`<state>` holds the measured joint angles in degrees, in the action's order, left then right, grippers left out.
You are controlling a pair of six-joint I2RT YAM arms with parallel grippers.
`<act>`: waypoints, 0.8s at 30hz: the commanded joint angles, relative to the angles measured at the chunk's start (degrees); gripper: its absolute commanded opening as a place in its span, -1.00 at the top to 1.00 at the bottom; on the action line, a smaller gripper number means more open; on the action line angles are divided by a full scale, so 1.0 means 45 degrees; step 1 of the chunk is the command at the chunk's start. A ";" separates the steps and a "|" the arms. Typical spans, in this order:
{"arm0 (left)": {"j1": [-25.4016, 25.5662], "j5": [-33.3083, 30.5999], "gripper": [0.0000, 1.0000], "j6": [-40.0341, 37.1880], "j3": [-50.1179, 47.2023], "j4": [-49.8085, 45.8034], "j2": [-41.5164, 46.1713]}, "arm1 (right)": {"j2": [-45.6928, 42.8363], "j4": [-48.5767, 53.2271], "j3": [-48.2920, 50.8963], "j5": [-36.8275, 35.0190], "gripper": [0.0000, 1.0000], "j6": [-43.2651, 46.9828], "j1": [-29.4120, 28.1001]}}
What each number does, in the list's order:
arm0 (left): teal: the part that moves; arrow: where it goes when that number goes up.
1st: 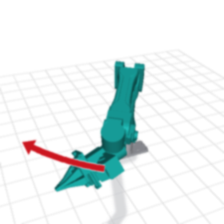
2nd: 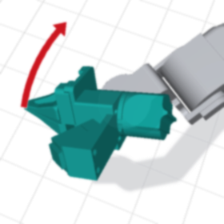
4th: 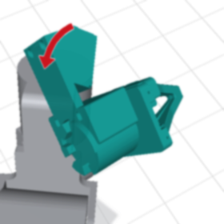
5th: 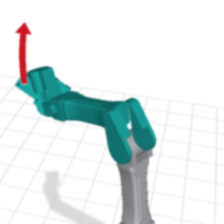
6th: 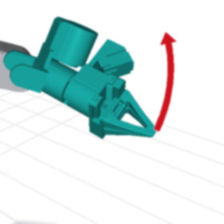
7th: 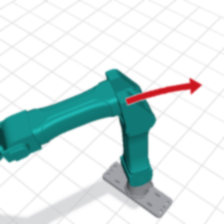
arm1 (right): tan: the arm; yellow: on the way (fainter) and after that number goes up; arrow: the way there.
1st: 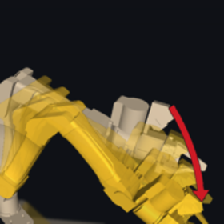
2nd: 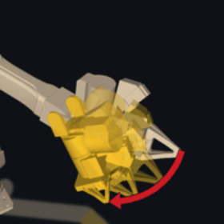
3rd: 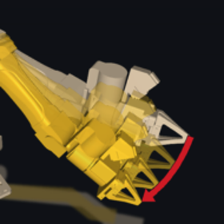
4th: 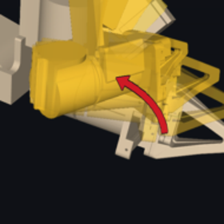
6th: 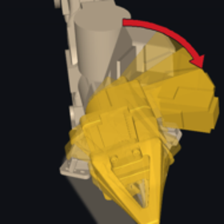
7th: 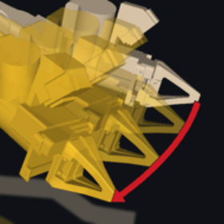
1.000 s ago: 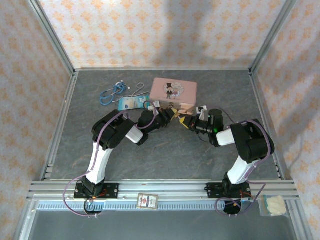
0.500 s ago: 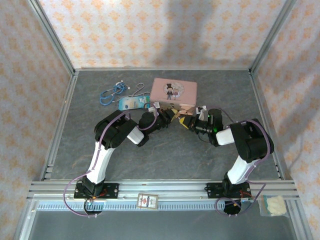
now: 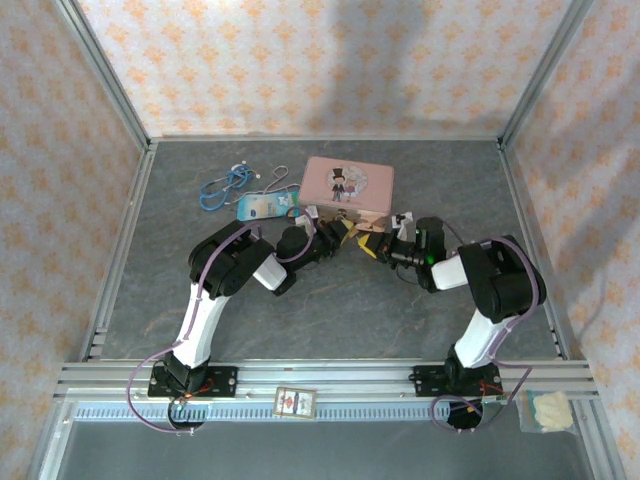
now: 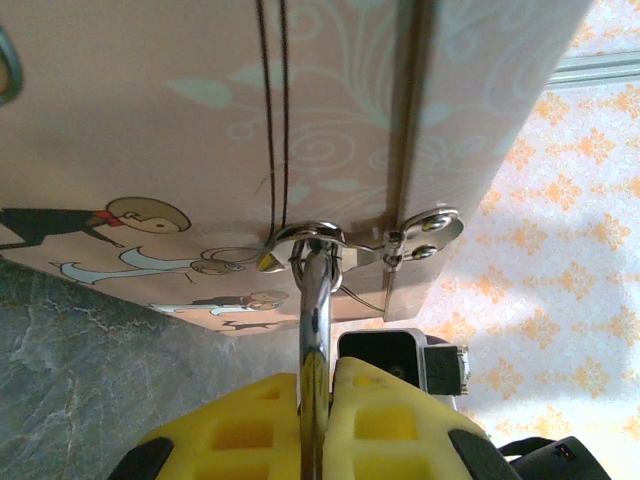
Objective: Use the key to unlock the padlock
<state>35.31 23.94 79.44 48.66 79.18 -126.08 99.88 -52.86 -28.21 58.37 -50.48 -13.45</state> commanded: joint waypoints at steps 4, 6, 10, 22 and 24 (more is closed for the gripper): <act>0.0747 0.1288 1.00 -0.0250 0.0116 0.1147 0.0396 | 0.0192 -0.1530 -0.0366 -0.0810 1.00 -0.0018 -0.0125; 0.0767 0.1404 1.00 -0.0327 0.0125 0.0958 0.0515 | 0.0188 -0.0830 -0.0544 -0.1008 1.00 0.0497 0.0026; 0.0766 0.1592 1.00 -0.0436 -0.0046 0.0799 0.0689 | 0.0194 -0.0260 -0.0882 -0.0943 1.00 0.0972 0.0393; 0.0908 0.1548 1.00 0.0189 -0.0070 0.1429 0.0616 | 0.0442 0.0834 -0.1456 -0.1216 1.00 0.2028 0.0383; 0.0893 0.1304 1.00 0.0274 -0.0035 0.1494 0.0596 | 0.0424 0.0314 -0.1205 -0.1174 1.00 0.1594 0.0286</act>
<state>35.33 22.90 79.68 48.16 78.72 -126.04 100.90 -46.11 -32.10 57.89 -42.68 -11.94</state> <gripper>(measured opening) 0.081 0.042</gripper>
